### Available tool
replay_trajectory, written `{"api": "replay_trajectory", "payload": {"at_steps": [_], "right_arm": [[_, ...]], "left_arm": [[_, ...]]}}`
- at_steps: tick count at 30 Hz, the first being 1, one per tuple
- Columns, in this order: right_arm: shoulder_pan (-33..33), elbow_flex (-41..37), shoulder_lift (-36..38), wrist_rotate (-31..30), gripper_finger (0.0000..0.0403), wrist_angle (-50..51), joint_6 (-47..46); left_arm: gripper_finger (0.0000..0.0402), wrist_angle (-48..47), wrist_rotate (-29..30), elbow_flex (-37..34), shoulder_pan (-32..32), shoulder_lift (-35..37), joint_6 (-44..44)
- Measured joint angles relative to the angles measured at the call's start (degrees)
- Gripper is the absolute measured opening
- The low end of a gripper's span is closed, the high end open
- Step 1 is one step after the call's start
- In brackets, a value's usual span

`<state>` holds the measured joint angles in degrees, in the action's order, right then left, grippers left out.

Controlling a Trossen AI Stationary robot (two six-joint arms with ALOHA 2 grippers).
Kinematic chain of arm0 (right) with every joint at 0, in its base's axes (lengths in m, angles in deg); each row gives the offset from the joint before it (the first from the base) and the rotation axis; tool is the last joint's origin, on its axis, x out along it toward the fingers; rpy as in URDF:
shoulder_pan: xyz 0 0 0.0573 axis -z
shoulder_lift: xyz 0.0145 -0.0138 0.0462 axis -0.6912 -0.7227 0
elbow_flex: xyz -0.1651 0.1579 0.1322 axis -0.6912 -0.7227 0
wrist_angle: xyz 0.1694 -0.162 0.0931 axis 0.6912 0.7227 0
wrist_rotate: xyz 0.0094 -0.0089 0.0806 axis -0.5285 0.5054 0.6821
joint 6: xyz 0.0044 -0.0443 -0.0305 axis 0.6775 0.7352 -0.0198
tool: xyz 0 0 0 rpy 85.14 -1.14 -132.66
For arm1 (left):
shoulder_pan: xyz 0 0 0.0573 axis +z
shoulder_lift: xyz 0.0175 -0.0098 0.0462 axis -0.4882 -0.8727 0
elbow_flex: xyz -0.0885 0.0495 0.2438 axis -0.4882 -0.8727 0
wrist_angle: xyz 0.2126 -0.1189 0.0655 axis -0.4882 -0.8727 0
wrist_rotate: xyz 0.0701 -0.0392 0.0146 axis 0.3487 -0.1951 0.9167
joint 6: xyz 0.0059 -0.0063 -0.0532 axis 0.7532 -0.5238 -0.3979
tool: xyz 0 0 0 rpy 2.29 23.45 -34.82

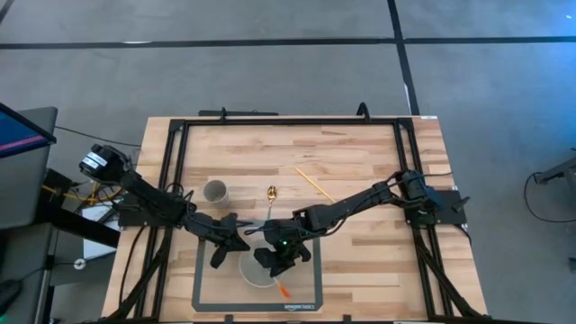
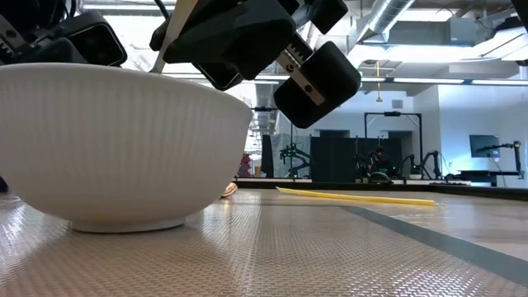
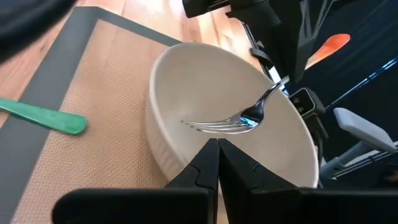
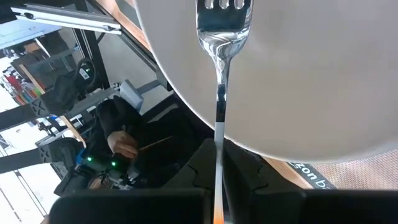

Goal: Pick & Place Utensil
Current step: Put the orange fork into the white bowl

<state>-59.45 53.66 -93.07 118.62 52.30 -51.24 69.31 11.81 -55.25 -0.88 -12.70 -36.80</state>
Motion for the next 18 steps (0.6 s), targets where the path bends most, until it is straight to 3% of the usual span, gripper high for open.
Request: {"api": "replay_trajectory", "payload": {"at_steps": [10, 18], "right_arm": [[1.6, 0.0, 0.02, 0.01, 0.0013, 0.02, 0.02], [1.66, 0.0, 0.04, 1.7, 0.0052, 0.8, 0.3]], "left_arm": [[0.0008, 0.46, 0.17, 0.02, 0.0, -0.15, 0.01], [0.0008, 0.98, 0.17, 0.02, 0.0, -0.13, 0.03]]}}
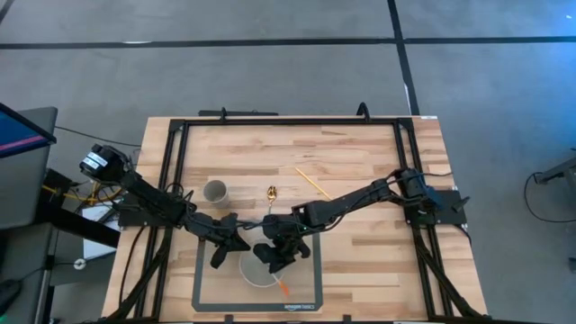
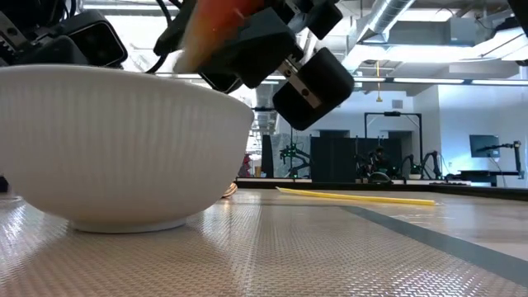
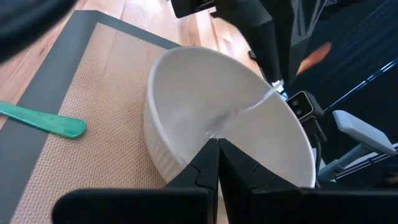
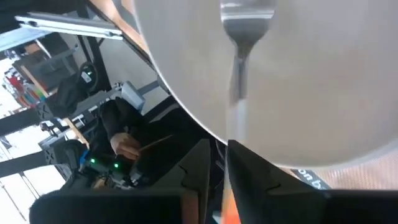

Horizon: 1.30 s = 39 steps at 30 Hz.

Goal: Pick & Place Utensil
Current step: Put the orange fork into the white bowl, then put the green spoon into the white bowl

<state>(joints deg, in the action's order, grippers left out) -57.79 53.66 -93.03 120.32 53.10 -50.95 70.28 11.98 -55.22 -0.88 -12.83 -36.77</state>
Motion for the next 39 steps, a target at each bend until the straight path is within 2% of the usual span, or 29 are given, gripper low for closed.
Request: {"api": "replay_trajectory", "payload": {"at_steps": [16, 21, 26, 30, 34, 39], "right_arm": [[1.59, 0.0, 0.02, 2.35, 0.0056, 0.08, -0.59], [1.84, 0.84, 0.13, 4.04, 0.0056, -1.35, 7.54], [1.81, 4.6, 0.2, 2.4, 0.0056, -1.09, 17.44], [1.82, 8.18, 0.2, 0.98, 0.0056, 0.03, 21.75], [1.81, 12.46, 0.22, -2.59, 0.0056, 7.78, 28.62], [2.14, 17.44, 0.24, -11.24, 0.0056, 26.15, 35.34]], "left_arm": [[0.0008, 0.06, 0.0, 0.0, 0.0, 0.04, 0.02], [0.0008, 0.06, 0.0, 0.0, -0.02, 0.04, 0.4], [0.0008, 0.31, -0.02, -0.02, -0.02, 0.04, 0.46], [0.0008, 0.98, -0.02, -0.02, -0.02, 0.07, 0.46], [0.0008, 1.13, -0.04, -0.02, -0.02, 0.08, 0.46], [0.0008, 1.08, -1.08, -0.04, -0.01, 2.61, 1.68]]}}
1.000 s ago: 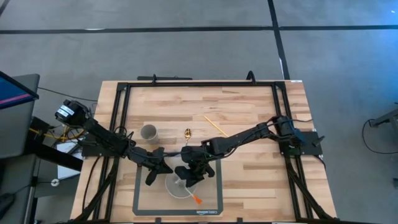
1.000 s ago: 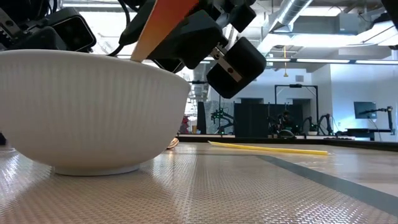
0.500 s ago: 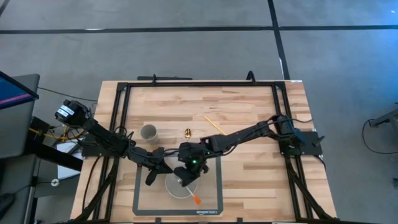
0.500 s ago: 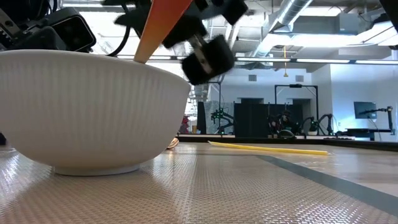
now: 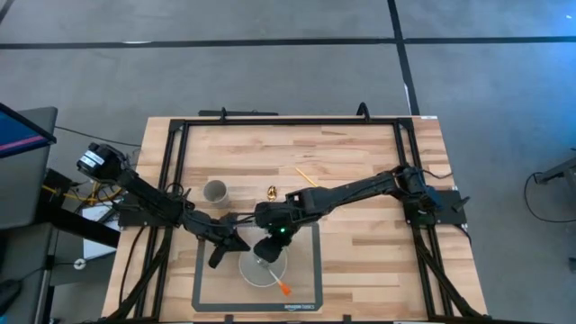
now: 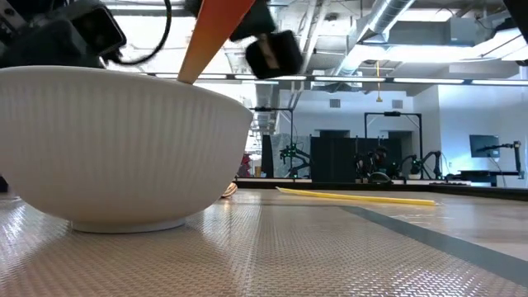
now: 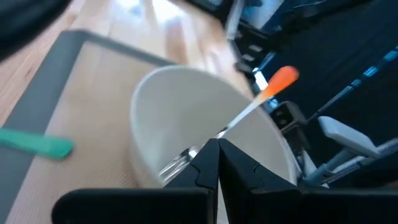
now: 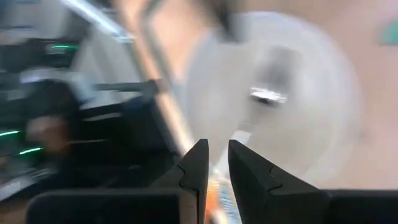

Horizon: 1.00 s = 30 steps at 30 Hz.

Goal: Pick & Place Utensil
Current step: Put the green spoon into the white bowl

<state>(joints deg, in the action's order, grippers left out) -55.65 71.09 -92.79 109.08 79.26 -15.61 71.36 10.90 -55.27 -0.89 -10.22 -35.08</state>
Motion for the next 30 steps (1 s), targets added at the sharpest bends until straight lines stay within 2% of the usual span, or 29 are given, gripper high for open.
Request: {"api": "replay_trajectory", "payload": {"at_steps": [5, 9, 11, 18, 23, 30], "right_arm": [[2.08, 4.01, 0.0, -10.52, 0.0056, 15.45, 0.92], [4.6, 4.08, -0.15, -20.3, 0.0056, 19.17, -1.64], [6.34, 3.47, -0.74, -22.53, 0.0056, 17.81, -4.43], [10.2, 2.19, -6.51, -21.52, 0.0056, 10.22, -8.17], [10.38, 2.19, -12.63, -14.45, 0.0056, 4.83, -8.19], [11.01, 2.37, -14.88, -15.1, 0.0056, 4.02, -8.74]], "left_arm": [[0.0008, -0.25, -1.13, 0.0, -0.01, 6.13, 3.45], [0.0008, -0.61, -1.14, -0.02, -0.01, 11.39, 3.88], [0.0008, -0.66, -1.15, -0.02, -0.01, 13.46, 5.14], [0.0008, -2.0, -1.21, -0.02, -0.3, 15.71, 6.4], [0.0008, -4.04, -1.12, -0.17, -0.19, 15.02, 6.46], [0.0008, -4.12, -1.11, -0.15, -0.07, 14.48, 6.59]]}}
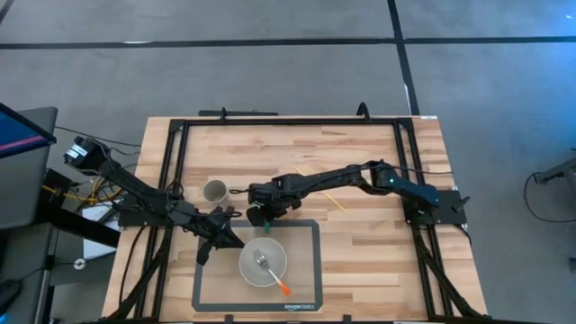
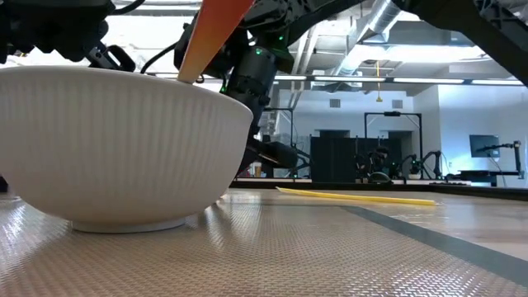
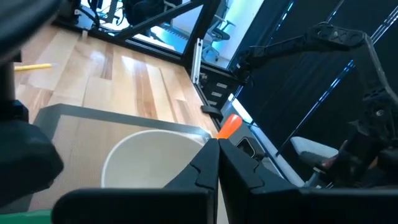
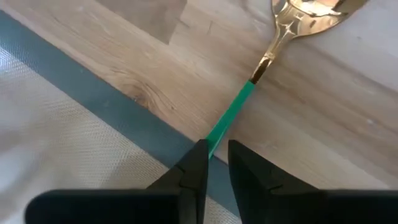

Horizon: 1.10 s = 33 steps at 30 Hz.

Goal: Pick & Place Utensil
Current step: Put the green spoon into the white bowl

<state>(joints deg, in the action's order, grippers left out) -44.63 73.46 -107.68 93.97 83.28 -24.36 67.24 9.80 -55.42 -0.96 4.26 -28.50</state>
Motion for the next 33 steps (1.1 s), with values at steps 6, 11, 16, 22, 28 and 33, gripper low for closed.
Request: {"api": "replay_trajectory", "payload": {"at_steps": [6, 11, 16, 22, 28, 33], "right_arm": [[0.13, -0.17, 1.05, -5.48, 0.0056, -0.26, 0.14], [1.0, -0.17, 1.65, -8.25, 0.0053, 2.53, 3.16], [1.52, -0.17, 1.51, -9.92, 0.0033, 10.68, 4.6], [1.03, -0.27, 3.62, -13.74, 0.0008, 5.52, 9.09], [0.44, -0.15, 4.46, -14.63, 0.0018, -5.12, 10.62], [0.76, -0.17, 4.43, -15.0, 0.0051, -4.38, 13.48]], "left_arm": [[0.0008, 0.02, 0.0, 0.0, 0.23, 0.0, 0.17], [0.0008, 0.02, 0.0, 0.0, 0.21, 0.0, 0.17], [0.0008, 0.01, 0.0, 0.02, 0.21, 0.0, 0.17], [0.0008, 0.01, 0.0, 0.02, 0.23, 0.0, 0.17], [0.0008, 0.02, 0.0, 0.04, 0.21, 0.0, 0.17], [0.0008, 0.02, 0.0, 0.04, 0.21, 0.0, 0.17]]}}
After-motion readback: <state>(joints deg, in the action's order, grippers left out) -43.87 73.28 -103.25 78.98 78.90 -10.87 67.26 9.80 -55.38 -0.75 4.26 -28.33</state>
